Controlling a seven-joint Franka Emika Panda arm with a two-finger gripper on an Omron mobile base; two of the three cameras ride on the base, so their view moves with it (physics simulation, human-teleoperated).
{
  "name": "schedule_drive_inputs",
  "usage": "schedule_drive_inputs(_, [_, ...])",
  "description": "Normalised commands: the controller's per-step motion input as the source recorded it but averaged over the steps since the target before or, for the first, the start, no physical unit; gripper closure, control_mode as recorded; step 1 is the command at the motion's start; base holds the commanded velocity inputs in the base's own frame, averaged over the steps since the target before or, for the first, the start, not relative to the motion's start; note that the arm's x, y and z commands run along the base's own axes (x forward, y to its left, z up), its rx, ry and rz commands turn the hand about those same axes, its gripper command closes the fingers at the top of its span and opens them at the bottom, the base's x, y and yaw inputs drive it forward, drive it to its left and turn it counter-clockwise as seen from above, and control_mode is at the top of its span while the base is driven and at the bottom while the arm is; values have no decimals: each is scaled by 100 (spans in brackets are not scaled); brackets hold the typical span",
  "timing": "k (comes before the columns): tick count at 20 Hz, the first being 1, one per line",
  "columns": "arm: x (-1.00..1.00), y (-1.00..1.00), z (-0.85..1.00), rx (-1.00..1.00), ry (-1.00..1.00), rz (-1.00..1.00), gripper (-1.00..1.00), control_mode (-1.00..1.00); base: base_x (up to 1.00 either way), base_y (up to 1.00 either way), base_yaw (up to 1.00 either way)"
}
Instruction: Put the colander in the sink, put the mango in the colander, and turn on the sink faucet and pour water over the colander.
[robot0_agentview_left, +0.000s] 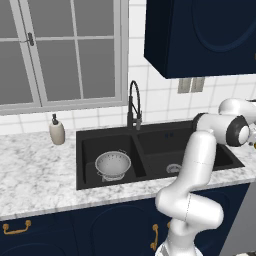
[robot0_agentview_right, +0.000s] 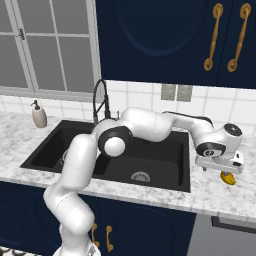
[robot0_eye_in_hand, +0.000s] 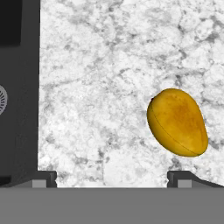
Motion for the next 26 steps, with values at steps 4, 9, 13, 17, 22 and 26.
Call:
schedule_drive_inputs(4, [0, -20, -30, -7, 0, 0, -100, -100, 0, 0, 0])
schedule_drive_inputs(9, [2, -24, -16, -1, 0, 0, -100, -100, 0, 0, 0])
schedule_drive_inputs(13, [6, -23, -5, 0, -1, 0, -100, -100, 0, 0, 0])
schedule_drive_inputs(17, [12, -16, 0, 0, 0, 0, -100, -100, 0, 0, 0])
schedule_drive_inputs(22, [21, -6, -11, 0, 0, 1, -100, -100, 0, 0, 0])
schedule_drive_inputs(26, [27, -4, -21, 0, 0, 3, -100, -100, 0, 0, 0])
